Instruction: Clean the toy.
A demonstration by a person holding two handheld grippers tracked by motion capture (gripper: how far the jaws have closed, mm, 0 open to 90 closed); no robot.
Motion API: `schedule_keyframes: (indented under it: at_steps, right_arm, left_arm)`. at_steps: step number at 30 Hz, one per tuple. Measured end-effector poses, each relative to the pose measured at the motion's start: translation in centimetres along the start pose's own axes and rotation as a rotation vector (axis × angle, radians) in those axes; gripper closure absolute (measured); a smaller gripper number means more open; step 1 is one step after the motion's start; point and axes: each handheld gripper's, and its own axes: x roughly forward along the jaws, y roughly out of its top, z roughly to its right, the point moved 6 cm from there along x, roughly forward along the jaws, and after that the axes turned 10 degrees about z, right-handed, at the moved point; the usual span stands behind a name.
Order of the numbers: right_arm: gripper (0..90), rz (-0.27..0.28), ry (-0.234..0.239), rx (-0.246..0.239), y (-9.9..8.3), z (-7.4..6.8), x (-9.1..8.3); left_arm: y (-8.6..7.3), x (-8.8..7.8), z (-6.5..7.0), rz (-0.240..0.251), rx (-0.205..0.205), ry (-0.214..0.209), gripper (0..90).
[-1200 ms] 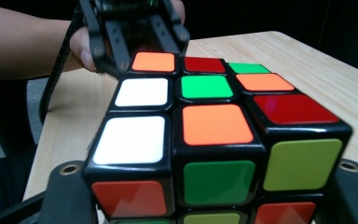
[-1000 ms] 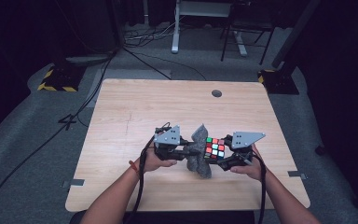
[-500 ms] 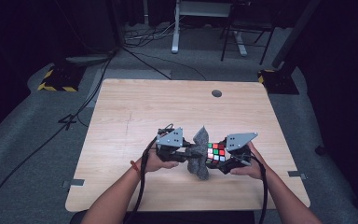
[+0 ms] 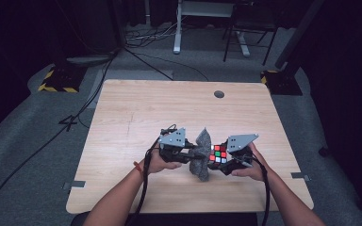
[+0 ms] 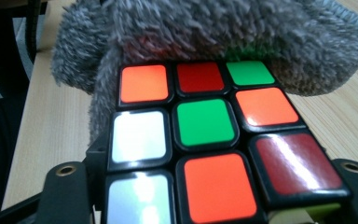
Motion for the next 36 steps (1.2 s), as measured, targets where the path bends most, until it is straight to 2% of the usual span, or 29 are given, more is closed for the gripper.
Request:
schedule_keyframes:
  at_steps: [3, 6, 9, 10, 13, 14, 18, 20, 23, 24, 26, 32, 36]
  right_arm:
    - [32.9, -0.009, 0.012, -0.004, -0.1, -0.3, 0.3]
    - [33.4, -0.036, 0.000, -0.048, -0.2, -0.6, 0.8]
    - [33.6, -0.023, -0.013, -0.047, -0.1, -0.4, 0.5]
    - [33.6, -0.025, -0.015, -0.048, -0.2, -0.3, 0.3]
    - [33.6, -0.021, -0.024, -0.044, -0.3, -0.2, 0.2]
    - [33.6, -0.018, -0.029, -0.047, -0.2, -0.2, 0.1]
    - [33.7, 0.005, -0.035, -0.044, 0.1, -0.1, -0.2]
    - [33.7, 0.042, -0.042, -0.030, 0.4, 0.0, -0.6]
    - [33.7, 0.123, -0.037, -0.006, 1.2, 0.1, -1.3]
    - [33.7, 0.134, -0.030, -0.007, 1.4, 0.0, -1.5]
    - [33.7, 0.128, -0.037, -0.025, 1.5, -0.1, -1.4]
    - [33.4, 0.195, -0.015, -0.006, 1.9, 0.1, -2.1]
    - [33.2, 0.165, -0.020, -0.016, 1.7, 0.2, -2.0]
  left_arm:
    - [0.5, 0.1, 0.2, 0.028, 0.001, -0.012, 74.3]
    - [0.8, 0.0, 0.4, 0.011, 0.029, -0.007, 74.3]
    - [0.6, -0.7, 0.0, 0.012, 0.023, 0.010, 74.4]
    - [0.5, -0.8, -0.1, 0.002, 0.027, 0.011, 74.4]
    - [-1.0, -0.5, -0.3, -0.103, 0.040, 0.025, 74.5]
    - [-1.4, -0.4, -0.4, -0.117, 0.038, 0.030, 74.5]
    - [-2.5, -0.4, -1.3, -0.133, -0.004, 0.044, 74.5]
    - [-2.9, -0.4, -1.6, -0.135, -0.027, 0.049, 74.5]
    - [-3.6, 0.0, -1.7, -0.138, -0.062, 0.035, 74.4]
    - [-3.7, 0.2, -1.6, -0.137, -0.062, 0.027, 74.4]
    - [-3.3, 0.6, -1.3, -0.103, -0.073, 0.005, 74.3]
    - [-1.9, 0.0, -1.0, -0.017, -0.082, 0.006, 74.3]
    - [-1.3, -0.6, -1.0, 0.029, -0.088, 0.000, 74.3]
